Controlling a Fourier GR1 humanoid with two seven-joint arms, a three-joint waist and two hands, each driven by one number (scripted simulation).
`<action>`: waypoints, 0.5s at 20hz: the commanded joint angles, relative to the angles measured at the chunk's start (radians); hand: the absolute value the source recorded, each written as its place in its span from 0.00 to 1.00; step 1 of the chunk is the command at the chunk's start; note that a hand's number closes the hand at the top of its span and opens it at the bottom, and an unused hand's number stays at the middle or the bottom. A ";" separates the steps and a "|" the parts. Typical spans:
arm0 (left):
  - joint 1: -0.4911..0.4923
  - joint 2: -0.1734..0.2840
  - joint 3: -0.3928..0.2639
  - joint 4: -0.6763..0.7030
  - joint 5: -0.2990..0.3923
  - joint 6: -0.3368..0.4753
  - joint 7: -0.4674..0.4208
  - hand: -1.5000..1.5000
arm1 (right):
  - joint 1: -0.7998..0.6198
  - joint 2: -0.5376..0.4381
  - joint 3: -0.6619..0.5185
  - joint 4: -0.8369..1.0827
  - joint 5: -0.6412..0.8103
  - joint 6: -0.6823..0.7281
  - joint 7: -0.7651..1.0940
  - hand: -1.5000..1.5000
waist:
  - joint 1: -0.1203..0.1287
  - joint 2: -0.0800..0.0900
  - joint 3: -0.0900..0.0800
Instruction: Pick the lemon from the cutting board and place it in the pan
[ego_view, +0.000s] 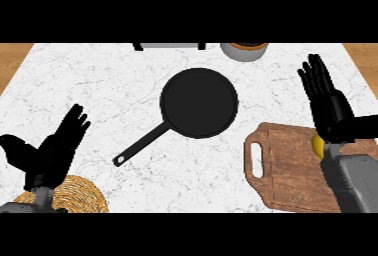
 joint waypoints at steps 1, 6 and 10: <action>0.008 0.032 0.010 -0.041 -0.062 -0.023 0.022 0.50 | 0.027 -0.047 -0.070 -0.040 -0.018 0.026 0.043 0.00 | 0.019 0.010 -0.001; 0.021 0.118 -0.065 0.040 -0.300 0.044 -0.089 0.50 | -0.092 -0.204 -0.210 0.096 -0.131 0.092 0.193 0.00 | 0.020 0.014 -0.001; 0.053 0.110 -0.047 0.008 -0.249 0.050 -0.039 0.50 | 0.131 -0.296 -0.294 0.179 0.034 -0.156 0.267 0.00 | -0.035 0.005 -0.001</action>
